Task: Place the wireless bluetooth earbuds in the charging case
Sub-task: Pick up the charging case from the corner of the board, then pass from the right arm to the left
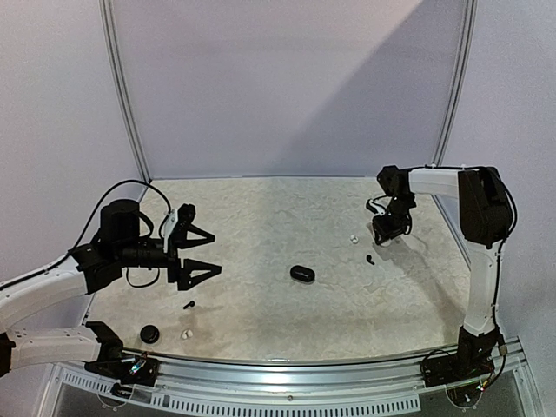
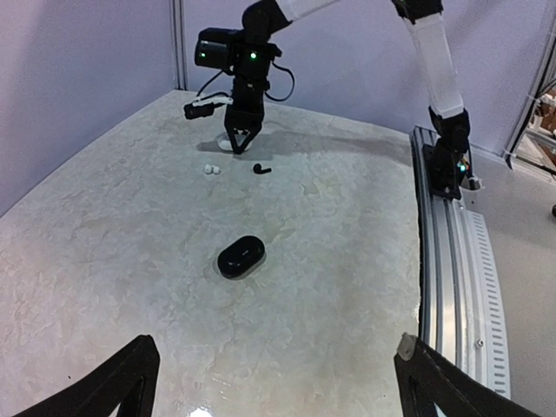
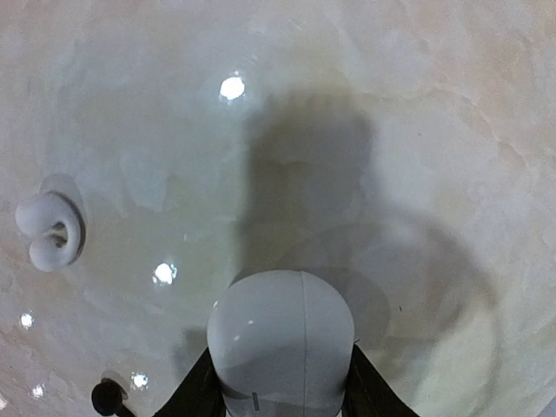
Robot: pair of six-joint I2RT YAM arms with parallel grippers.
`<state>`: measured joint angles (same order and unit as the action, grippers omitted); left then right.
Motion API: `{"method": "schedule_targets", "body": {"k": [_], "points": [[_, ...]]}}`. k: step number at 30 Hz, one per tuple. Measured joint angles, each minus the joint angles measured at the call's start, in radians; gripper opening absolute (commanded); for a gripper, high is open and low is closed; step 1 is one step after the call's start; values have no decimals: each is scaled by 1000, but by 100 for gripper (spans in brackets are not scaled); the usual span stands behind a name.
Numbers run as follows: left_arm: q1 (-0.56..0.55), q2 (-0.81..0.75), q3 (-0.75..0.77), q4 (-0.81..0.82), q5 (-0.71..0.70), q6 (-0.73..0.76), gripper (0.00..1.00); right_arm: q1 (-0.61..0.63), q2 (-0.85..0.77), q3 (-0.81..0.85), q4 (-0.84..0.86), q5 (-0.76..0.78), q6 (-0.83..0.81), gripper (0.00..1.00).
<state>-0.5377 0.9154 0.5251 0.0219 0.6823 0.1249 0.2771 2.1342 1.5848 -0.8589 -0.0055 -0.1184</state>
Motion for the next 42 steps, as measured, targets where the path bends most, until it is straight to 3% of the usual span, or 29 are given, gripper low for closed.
{"method": "schedule_targets", "body": {"k": [5,10,14,18,24,31,42], "points": [[11,-9,0,99,-49,-151,92,88,-266,-225,162,129,-45,10],[19,-27,0,193,-85,-331,88,430,-623,-376,475,235,-184,6],[19,-53,6,213,-63,-422,86,693,-725,-373,678,304,-283,8],[12,-86,21,228,-14,-472,86,854,-652,-290,756,409,-365,7],[-26,-146,37,227,36,-500,84,995,-452,-100,758,497,-446,6],[-48,-176,44,185,-8,-523,65,1072,-337,56,721,526,-494,6],[-57,-177,47,181,-43,-565,57,1126,-291,132,665,573,-535,5]]}}
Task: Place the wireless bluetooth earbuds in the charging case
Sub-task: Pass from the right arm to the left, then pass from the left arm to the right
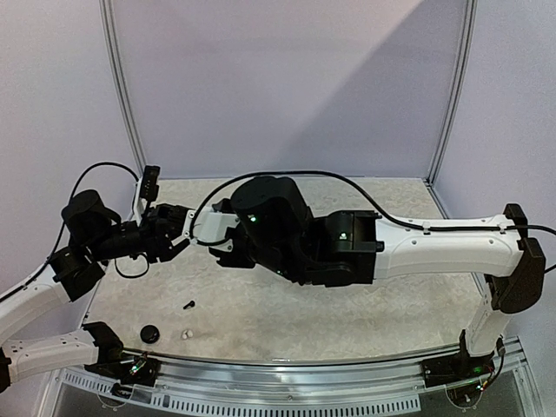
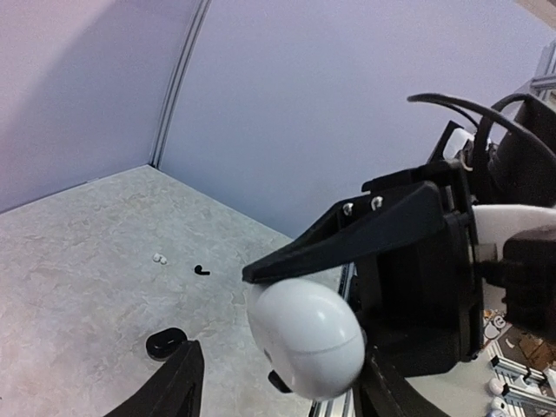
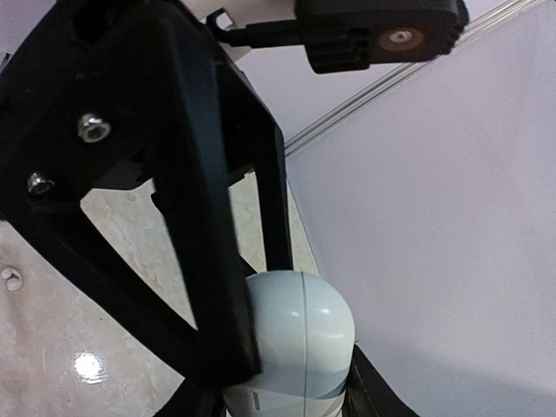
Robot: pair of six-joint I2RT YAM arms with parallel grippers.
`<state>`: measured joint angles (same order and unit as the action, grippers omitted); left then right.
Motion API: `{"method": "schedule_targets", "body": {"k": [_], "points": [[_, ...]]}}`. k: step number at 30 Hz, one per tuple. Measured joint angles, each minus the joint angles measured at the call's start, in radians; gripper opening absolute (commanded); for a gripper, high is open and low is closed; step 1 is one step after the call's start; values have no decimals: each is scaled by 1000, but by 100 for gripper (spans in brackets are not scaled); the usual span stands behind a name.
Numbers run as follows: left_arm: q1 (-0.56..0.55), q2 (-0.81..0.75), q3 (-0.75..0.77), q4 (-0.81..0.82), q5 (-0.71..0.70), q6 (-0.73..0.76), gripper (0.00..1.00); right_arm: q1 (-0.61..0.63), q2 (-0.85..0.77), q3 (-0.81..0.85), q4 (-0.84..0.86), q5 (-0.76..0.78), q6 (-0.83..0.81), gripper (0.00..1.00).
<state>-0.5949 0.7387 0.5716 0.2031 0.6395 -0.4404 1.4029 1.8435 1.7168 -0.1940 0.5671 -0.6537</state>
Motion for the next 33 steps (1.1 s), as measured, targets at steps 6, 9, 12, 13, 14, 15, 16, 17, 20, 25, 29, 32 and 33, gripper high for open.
{"method": "schedule_targets", "body": {"k": [6,9,12,13,14,15,16,17,20,25,29,32,33], "points": [[-6,2,0,-3,6,-6,24,18,35,18,-32,14,-18,5],[-14,3,3,-9,1,-18,0,18,40,18,-39,36,-32,4],[-15,7,4,-18,-5,-44,0,19,43,18,-46,53,-51,12],[-16,7,4,-24,-5,-45,0,19,43,18,-46,53,-51,18],[-16,7,4,-24,-5,-44,0,19,43,18,-47,55,-51,22],[-16,7,4,-24,-5,-44,0,19,43,18,-47,56,-51,25],[-16,6,4,-26,-4,-43,0,20,43,18,-47,57,-50,31],[-16,6,4,-26,-3,-43,0,21,43,18,-47,59,-47,43],[-16,5,4,-26,6,-29,0,18,43,17,-49,51,-14,82],[-16,-9,4,-25,74,52,0,-19,-7,3,-109,-118,132,99],[-16,-13,4,-24,143,126,0,-139,-143,-83,-132,-459,312,94],[-16,-11,4,-23,185,167,0,-219,-229,-147,-102,-623,436,89],[-16,-10,4,-23,193,175,0,-235,-240,-154,-93,-662,469,89]]}}
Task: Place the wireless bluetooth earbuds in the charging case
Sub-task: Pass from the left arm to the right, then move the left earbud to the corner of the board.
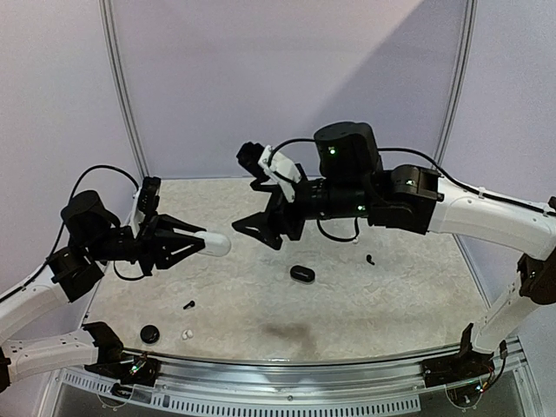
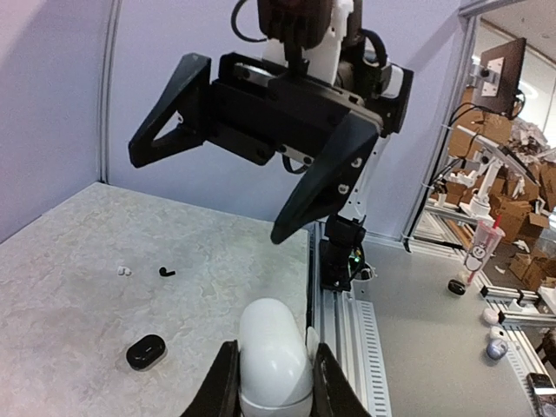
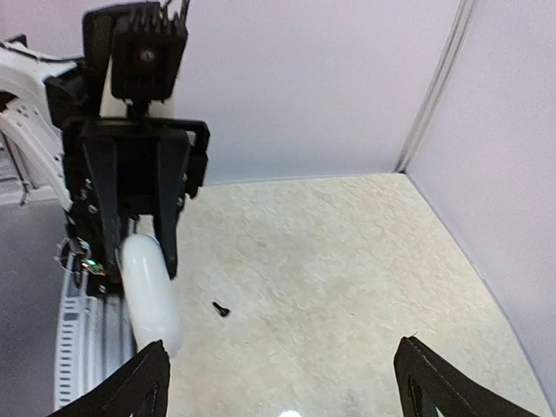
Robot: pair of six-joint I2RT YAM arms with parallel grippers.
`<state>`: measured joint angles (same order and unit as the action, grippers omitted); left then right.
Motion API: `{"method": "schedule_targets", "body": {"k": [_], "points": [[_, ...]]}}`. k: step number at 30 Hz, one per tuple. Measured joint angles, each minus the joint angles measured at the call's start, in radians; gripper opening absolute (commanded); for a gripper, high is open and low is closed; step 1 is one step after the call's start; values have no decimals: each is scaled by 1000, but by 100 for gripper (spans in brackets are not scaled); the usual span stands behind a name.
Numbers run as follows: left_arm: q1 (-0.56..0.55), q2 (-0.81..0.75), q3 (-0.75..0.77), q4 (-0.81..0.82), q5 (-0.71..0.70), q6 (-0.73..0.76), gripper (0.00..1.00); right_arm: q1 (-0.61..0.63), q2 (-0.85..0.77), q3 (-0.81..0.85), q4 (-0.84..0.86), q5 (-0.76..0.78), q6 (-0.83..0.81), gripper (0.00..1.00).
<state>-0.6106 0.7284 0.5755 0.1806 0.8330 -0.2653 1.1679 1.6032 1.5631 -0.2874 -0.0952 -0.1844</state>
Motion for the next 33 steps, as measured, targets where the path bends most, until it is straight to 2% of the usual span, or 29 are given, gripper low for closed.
{"method": "schedule_targets", "body": {"k": [3,7,8,12,14,21,22,24,25,26,29,31,33], "points": [[0,8,0,1,26,14,0,0,7,2,19,-103,66,88],[0,12,0,1,42,26,0,16,85,45,9,-211,120,81],[0,11,0,1,43,28,0,18,110,57,3,-233,129,76],[0,11,0,1,47,30,0,18,175,67,-8,-287,156,37],[0,11,0,0,42,33,0,18,189,67,-16,-301,169,25],[0,9,0,7,61,46,0,18,183,56,-10,-348,158,0],[0,9,0,4,62,51,8,18,181,49,-3,-346,157,0],[-1,9,0,-2,61,60,54,19,176,39,5,-343,153,0],[-2,9,0,-5,58,66,70,19,172,32,12,-341,152,0],[-3,9,0,-16,52,76,79,20,168,26,13,-331,151,0],[-3,5,8,-131,38,142,90,12,140,10,6,-280,151,0],[-2,4,41,-276,27,258,93,2,121,0,6,-250,154,0],[-2,13,117,-502,-3,455,89,-10,93,-31,8,-217,170,0]]}}
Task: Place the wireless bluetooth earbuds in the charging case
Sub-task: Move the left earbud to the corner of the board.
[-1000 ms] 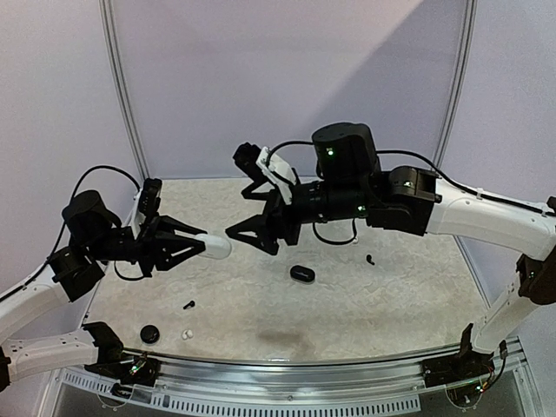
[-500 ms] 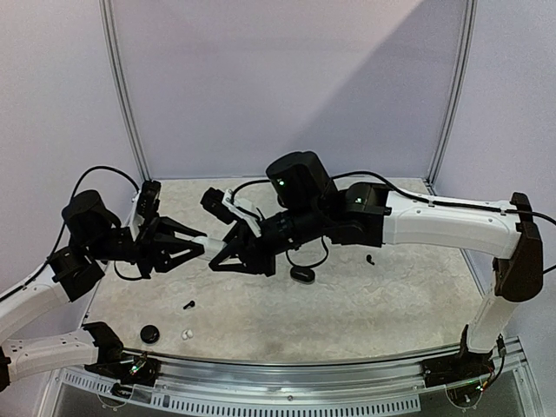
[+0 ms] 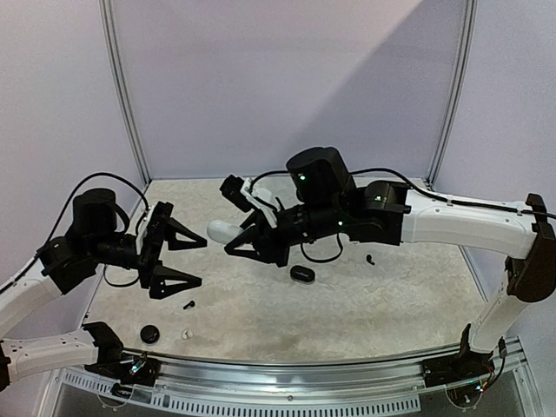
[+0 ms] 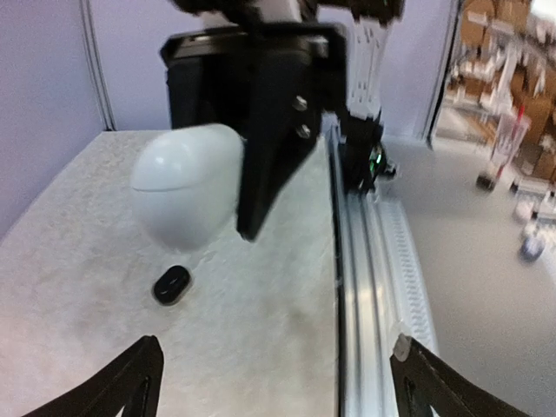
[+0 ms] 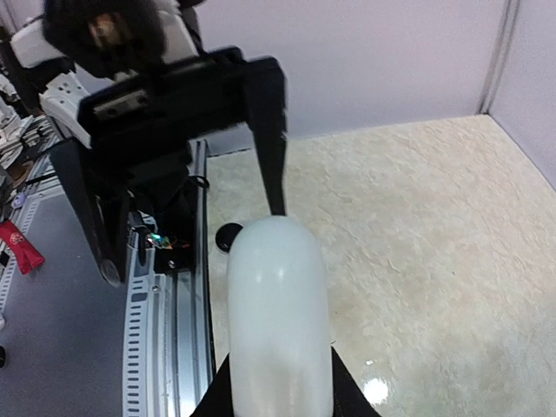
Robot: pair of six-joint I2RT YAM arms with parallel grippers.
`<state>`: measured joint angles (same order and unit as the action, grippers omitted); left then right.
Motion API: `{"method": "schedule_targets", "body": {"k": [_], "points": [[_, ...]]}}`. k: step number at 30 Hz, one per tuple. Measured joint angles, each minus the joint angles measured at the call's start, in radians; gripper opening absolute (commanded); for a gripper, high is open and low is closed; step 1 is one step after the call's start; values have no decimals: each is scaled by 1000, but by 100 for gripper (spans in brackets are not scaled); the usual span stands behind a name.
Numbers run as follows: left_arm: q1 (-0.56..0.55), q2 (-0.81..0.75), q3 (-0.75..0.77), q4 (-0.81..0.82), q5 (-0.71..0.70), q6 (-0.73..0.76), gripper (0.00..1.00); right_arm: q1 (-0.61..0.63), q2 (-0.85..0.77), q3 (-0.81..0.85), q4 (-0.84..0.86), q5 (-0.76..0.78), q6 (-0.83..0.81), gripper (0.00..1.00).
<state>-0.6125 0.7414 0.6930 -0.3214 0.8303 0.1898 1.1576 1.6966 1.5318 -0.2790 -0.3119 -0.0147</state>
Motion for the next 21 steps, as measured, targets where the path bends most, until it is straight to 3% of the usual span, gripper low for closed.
{"method": "schedule_targets", "body": {"k": [3,6,10,16,21], "points": [[7,80,127,-301,-86,289,75,-19,-39,-67,-2,62,37,0],[12,268,193,-537,-218,507,74,-31,-56,-131,-5,134,79,0],[8,476,148,-739,-363,758,78,-33,-60,-203,6,186,127,0],[0,473,47,-841,-484,1172,79,-33,-77,-273,26,205,176,0],[-4,615,46,-833,-508,1408,74,-33,-121,-303,45,206,199,0]]}}
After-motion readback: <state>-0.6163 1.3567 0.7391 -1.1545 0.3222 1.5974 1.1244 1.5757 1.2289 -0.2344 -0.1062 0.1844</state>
